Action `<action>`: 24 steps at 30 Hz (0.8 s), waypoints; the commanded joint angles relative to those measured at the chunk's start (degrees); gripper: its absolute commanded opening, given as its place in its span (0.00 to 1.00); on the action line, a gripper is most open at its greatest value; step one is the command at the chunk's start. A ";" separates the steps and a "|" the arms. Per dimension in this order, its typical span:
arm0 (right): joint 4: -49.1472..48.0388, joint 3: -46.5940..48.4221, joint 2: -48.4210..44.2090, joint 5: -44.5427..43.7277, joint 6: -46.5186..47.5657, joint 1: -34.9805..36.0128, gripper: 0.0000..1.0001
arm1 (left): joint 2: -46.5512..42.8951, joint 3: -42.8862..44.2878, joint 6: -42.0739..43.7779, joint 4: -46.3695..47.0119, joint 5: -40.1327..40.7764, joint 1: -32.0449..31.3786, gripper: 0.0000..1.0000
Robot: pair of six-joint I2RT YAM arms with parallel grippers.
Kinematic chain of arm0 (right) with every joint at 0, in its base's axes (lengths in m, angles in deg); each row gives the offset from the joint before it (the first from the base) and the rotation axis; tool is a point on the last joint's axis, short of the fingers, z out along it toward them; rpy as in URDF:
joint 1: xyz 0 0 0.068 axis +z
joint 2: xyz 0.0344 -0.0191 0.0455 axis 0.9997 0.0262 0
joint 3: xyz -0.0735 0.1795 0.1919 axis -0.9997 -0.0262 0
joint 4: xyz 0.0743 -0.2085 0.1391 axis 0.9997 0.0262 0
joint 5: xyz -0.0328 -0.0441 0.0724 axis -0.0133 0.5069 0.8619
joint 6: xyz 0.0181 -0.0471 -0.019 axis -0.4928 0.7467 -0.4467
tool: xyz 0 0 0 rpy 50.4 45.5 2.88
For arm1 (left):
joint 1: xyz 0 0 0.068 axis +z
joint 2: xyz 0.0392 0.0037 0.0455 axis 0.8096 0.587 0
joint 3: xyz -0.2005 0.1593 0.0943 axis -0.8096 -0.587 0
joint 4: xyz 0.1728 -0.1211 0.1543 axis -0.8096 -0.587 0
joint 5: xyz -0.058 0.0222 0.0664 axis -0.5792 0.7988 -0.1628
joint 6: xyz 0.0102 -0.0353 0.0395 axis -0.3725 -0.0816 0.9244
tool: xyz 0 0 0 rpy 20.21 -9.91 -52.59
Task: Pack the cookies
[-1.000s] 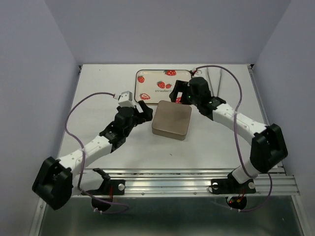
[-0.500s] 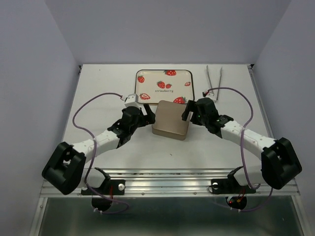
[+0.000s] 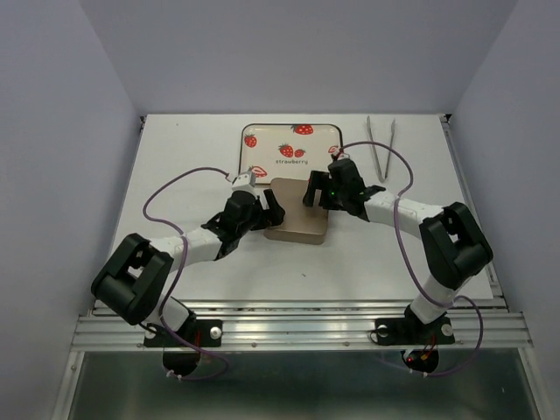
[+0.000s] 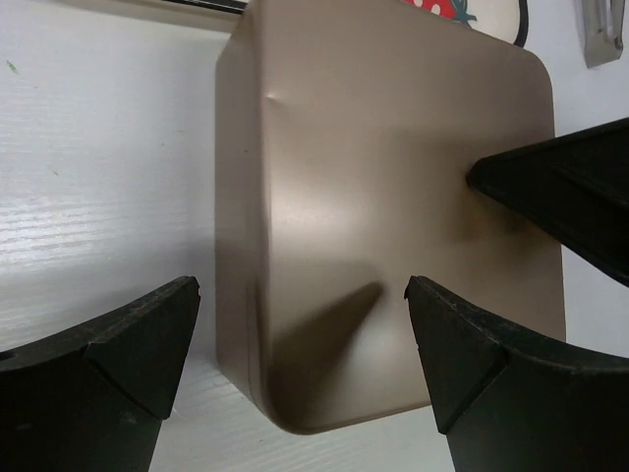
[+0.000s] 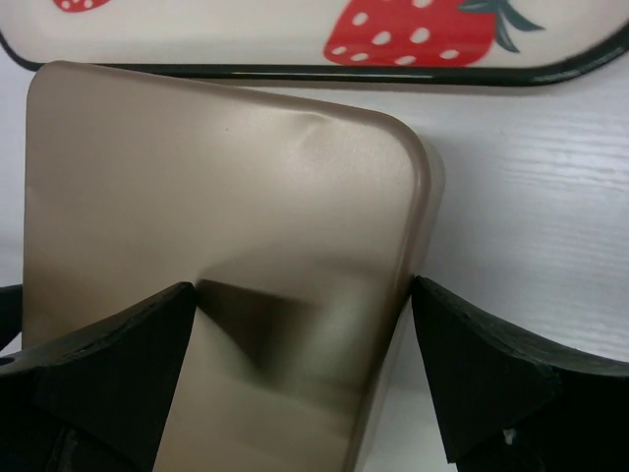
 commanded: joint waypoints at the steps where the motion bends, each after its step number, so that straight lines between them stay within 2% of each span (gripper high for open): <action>1: -4.76 4.51 2.82 8.92 5.53 -0.13 0.95 | 0.58 -1.26 0.86 2.74 0.01 0.20 0.99; 8: -5.64 6.36 5.47 13.23 6.59 -0.13 0.94 | -1.08 -3.89 -0.37 3.09 -0.43 0.11 0.99; 12: -5.55 6.19 4.77 9.65 5.63 -0.13 0.96 | -2.66 -4.42 -0.10 1.96 1.85 0.11 0.99; 17: -5.02 2.68 -4.34 -1.58 1.76 -0.13 1.00 | -10.21 -1.70 -1.15 -7.59 8.52 0.11 0.99; 22: -3.97 -2.94 -18.15 -8.02 3.24 -0.13 1.00 | -25.68 2.51 -0.98 -20.00 20.91 0.46 0.99; 24: -0.38 -5.66 -24.90 -12.65 3.34 -0.13 1.00 | -31.11 4.71 -2.90 -26.51 25.82 0.55 0.99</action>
